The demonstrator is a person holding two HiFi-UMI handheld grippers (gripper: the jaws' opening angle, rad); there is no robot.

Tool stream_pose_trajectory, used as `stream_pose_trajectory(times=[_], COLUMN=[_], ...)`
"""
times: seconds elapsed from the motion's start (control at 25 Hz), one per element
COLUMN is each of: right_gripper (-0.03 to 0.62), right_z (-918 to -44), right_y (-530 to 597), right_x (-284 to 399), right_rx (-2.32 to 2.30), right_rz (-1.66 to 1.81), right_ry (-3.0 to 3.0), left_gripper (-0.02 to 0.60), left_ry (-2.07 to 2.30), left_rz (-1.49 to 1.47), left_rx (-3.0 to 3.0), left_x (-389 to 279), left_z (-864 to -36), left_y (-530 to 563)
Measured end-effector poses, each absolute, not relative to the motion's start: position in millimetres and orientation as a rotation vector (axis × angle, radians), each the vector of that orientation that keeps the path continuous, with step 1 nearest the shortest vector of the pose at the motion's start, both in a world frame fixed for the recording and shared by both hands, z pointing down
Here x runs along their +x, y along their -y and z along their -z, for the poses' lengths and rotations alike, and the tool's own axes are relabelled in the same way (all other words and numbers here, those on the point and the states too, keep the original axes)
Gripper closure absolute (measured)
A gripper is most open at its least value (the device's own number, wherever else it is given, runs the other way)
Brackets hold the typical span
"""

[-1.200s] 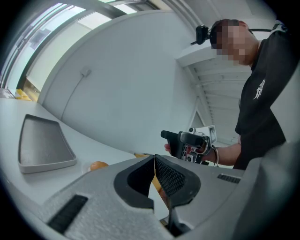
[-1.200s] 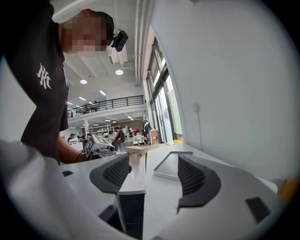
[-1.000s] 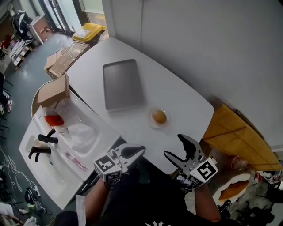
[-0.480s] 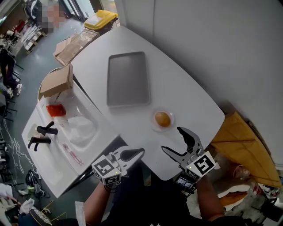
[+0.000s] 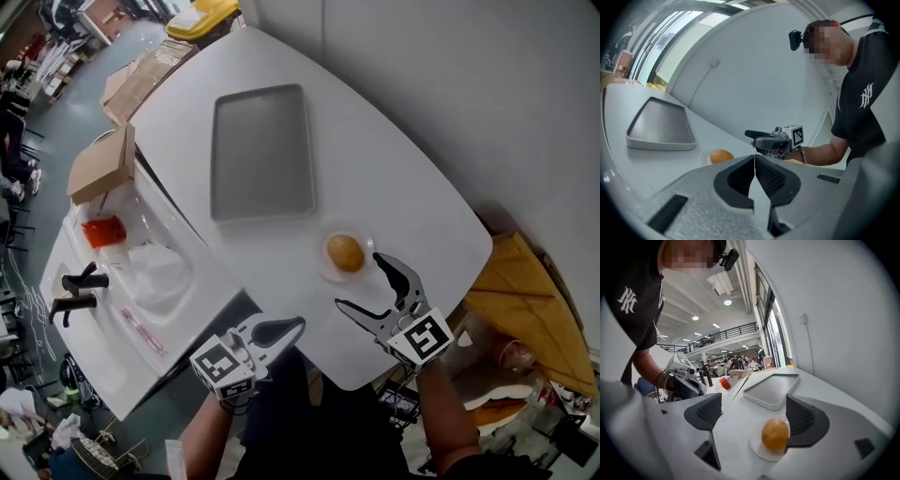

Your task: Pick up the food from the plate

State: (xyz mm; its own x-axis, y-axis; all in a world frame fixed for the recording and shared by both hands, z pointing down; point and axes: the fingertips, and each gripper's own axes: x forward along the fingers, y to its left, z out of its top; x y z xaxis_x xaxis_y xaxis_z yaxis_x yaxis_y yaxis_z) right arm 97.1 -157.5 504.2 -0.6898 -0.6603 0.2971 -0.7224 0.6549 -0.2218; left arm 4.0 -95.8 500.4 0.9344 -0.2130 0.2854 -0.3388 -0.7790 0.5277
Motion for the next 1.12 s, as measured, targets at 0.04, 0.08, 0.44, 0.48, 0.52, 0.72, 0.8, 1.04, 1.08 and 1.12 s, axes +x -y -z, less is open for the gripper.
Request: stream_pose_trajectory(times=[0.04,0.08,0.44,0.48,0.52,0.72,0.8,1.04,1.08,1.12], right_gripper=[0.217,0.217,0.217,0.217,0.217,0.217,0.217,0.217,0.217,0.217], right_z=[-513,-521,-592,-599,-605,-618,-623,-644,-648,-652], right_y=[161,164,190,191,194,202,206,208,208,207], right_x=[98,99,102,101,100,95,92,87,87,87], right_rx=[1.131,1.129,1.108,1.098,1.09,1.1,1.1,1.073,1.071,1.071], right_rz=[-0.489,-0.496,-0.536,-0.529,-0.523,-0.561,-0.541,-0.454,-0.449,-0.451], right_ry=[2.669,2.659,2.573,2.569,2.563,2.555,2.546,2.474,2.453,2.437], left_gripper=[0.574,0.574,0.574,0.574,0.574,0.574,0.574,0.574,0.574,0.574], left_ry=[0.393,0.398,0.424,0.422,0.421,0.417,0.41,0.402,0.404,0.407], left_rz=[-0.277,-0.269,-0.303,-0.313,-0.315,-0.315,-0.312,-0.319,-0.32,-0.321], left_rx=[2.488,2.481,2.439,2.437,2.435,2.41,2.406,2.402,2.399,2.397], left_x=[4,5,17,18,19,23,23,19,18,17], left_z=[-506,-510,-555,-560,-565,-581,-588,-604,-605,-606], left_y=[97,99,112,112,113,109,109,100,99,98])
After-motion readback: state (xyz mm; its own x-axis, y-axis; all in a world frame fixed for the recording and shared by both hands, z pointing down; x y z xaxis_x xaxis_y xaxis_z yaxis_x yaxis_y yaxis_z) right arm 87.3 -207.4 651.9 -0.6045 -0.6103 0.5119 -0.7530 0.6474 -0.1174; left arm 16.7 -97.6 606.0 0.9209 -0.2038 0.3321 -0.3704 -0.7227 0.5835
